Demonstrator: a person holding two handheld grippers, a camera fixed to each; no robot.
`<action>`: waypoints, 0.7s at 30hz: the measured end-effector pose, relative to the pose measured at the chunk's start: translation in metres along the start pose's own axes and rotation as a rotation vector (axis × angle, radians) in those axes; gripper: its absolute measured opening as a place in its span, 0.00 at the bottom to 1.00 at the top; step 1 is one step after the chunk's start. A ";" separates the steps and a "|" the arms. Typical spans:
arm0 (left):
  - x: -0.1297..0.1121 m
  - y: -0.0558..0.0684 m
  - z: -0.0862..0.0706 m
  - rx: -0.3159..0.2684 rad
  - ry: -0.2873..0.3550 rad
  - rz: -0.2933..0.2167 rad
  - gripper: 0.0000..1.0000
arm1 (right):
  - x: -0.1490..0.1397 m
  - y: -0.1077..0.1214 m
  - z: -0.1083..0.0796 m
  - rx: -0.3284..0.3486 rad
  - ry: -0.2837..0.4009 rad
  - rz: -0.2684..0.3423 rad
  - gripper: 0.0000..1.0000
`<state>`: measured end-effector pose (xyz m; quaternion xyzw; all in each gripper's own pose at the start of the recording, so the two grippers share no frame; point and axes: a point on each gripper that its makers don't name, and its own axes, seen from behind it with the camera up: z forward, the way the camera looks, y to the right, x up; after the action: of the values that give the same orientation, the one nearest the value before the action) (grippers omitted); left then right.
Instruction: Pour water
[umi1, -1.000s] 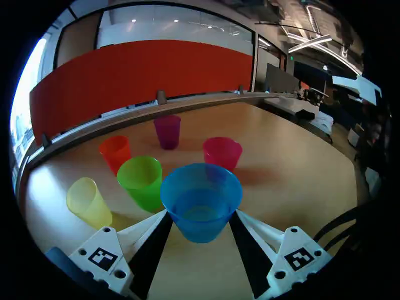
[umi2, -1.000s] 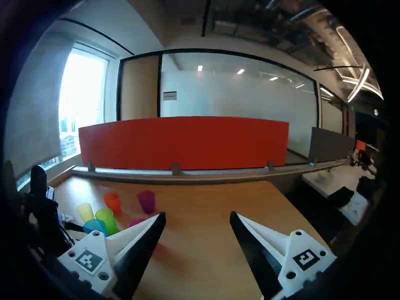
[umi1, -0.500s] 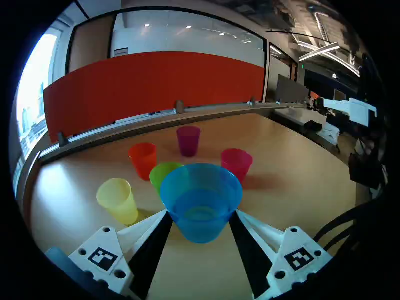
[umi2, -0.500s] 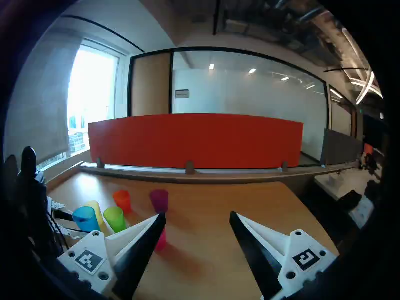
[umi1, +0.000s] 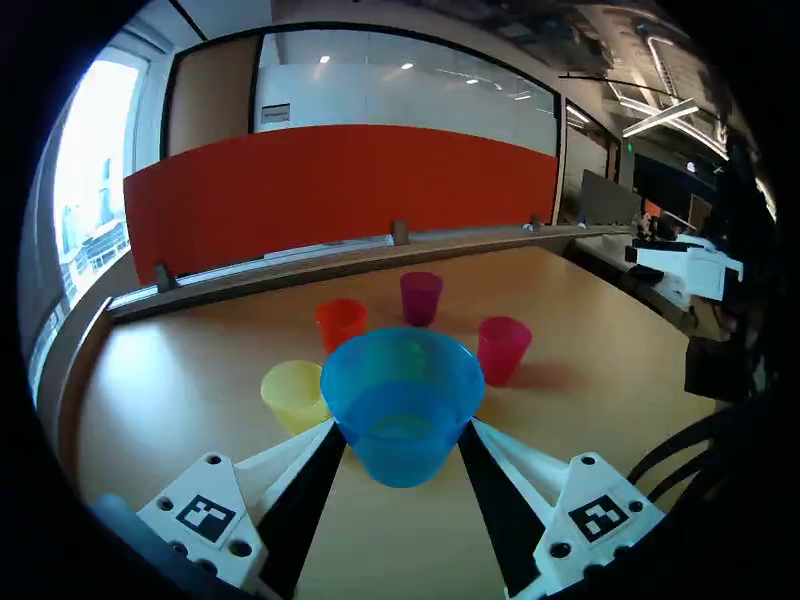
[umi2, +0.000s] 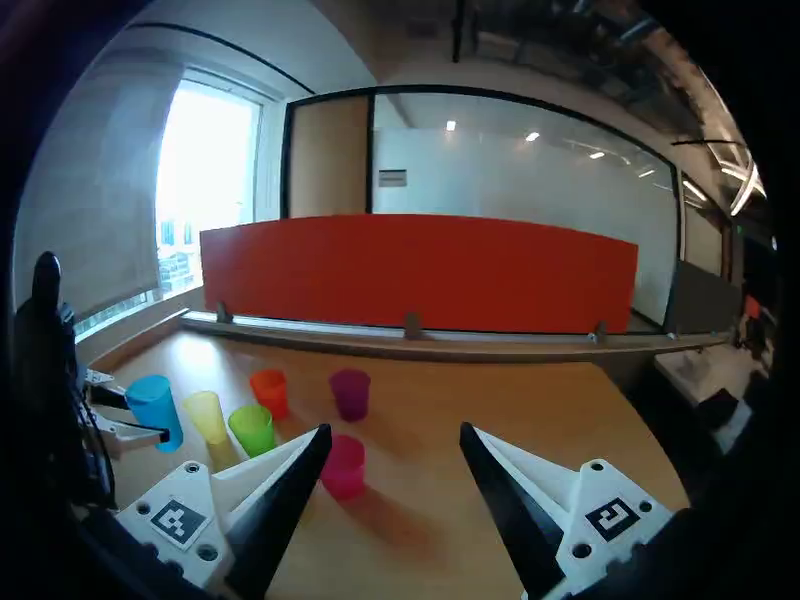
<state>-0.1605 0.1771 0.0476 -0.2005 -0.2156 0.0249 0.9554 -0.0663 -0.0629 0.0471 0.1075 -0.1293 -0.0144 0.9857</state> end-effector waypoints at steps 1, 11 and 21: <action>0.001 -0.002 -0.003 0.005 0.002 -0.003 0.77 | -0.001 -0.003 0.002 0.008 -0.003 -0.006 0.99; 0.005 -0.027 -0.030 0.062 0.015 -0.022 0.77 | -0.008 -0.041 0.022 0.094 -0.029 -0.057 0.99; 0.002 -0.054 -0.058 0.125 0.022 -0.051 0.77 | -0.018 -0.075 0.042 0.171 -0.061 -0.109 0.99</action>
<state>-0.1367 0.1063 0.0213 -0.1352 -0.2081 0.0118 0.9687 -0.0949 -0.1443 0.0657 0.1974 -0.1539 -0.0603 0.9663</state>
